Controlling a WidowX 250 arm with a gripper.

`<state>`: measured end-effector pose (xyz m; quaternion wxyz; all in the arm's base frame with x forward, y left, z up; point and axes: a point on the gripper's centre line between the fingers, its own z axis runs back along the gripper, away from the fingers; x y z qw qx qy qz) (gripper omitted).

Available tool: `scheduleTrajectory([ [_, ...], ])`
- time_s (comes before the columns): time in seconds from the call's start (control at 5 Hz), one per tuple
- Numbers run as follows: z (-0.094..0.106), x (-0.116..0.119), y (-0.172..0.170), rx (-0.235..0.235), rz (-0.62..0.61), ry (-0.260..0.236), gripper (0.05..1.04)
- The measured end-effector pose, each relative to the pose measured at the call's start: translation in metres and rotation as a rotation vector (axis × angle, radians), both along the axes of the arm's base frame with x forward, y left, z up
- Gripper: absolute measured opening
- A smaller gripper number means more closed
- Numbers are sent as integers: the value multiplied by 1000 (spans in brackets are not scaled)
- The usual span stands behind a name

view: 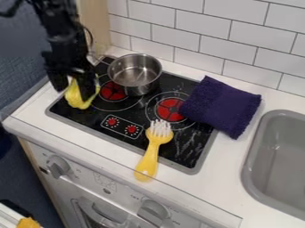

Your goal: Moved the bell pepper to the left side of the stove

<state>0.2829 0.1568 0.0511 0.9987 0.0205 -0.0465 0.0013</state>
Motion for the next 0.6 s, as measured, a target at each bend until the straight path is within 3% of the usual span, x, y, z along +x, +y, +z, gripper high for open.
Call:
scheduleTrajectory([
  [0.2,27,2,-4,-12,-16,-95,1001],
  [0.4,56,5,-10,16,-33,-128,1000],
  [0.6,60,11,-18,0,-57,-93,1000],
])
